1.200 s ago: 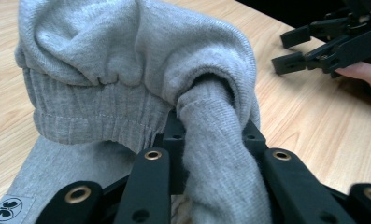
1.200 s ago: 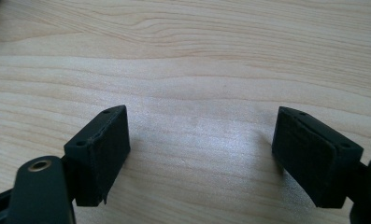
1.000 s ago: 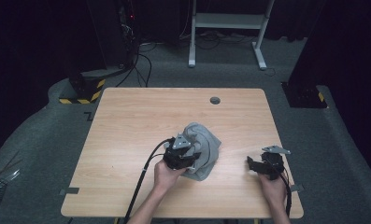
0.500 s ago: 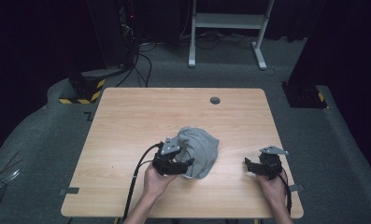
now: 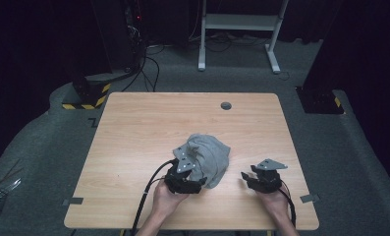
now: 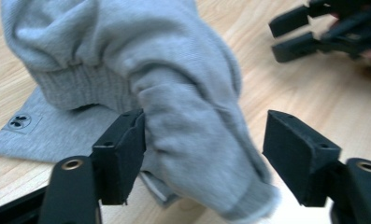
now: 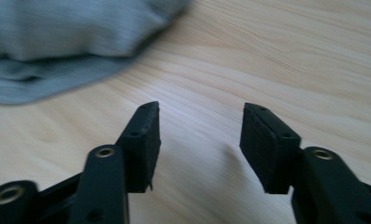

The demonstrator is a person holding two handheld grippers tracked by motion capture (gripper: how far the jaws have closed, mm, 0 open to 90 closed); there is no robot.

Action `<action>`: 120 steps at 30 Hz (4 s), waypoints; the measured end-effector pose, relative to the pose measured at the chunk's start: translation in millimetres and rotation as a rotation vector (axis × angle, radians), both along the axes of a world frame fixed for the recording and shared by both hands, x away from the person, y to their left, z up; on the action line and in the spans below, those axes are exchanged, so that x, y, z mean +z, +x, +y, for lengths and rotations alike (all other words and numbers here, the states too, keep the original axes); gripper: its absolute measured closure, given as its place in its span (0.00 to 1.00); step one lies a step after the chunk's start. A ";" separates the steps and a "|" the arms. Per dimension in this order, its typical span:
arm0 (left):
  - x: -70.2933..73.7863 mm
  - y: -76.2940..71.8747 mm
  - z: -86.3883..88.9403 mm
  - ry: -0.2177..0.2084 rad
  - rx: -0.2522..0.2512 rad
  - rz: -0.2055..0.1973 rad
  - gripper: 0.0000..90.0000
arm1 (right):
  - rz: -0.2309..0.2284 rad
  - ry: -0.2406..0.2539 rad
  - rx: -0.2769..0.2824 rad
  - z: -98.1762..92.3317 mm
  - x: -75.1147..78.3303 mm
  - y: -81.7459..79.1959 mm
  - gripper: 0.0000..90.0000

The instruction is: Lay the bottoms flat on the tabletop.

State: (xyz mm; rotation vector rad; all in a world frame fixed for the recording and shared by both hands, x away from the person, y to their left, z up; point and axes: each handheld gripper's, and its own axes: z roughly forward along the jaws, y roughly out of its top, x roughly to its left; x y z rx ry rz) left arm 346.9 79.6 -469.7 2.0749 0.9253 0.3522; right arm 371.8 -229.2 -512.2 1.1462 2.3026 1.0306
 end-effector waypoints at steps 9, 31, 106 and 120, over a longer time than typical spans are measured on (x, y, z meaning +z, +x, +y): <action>-3.3 9.7 0.1 -0.018 0.022 0.025 0.73 | 0.005 0.041 0.195 50.1 0.2 -9.0 0.66; 16.8 16.9 9.3 -0.052 0.035 -0.020 0.82 | 0.003 -0.051 0.295 94.3 -8.1 -12.7 0.90; 17.5 14.8 13.1 -0.004 0.042 -0.059 0.99 | 0.000 -0.068 0.281 67.0 -5.8 -24.7 0.84; 25.9 15.9 56.0 -0.053 0.123 -0.041 0.99 | -0.115 -0.001 0.287 63.1 15.7 -31.2 0.96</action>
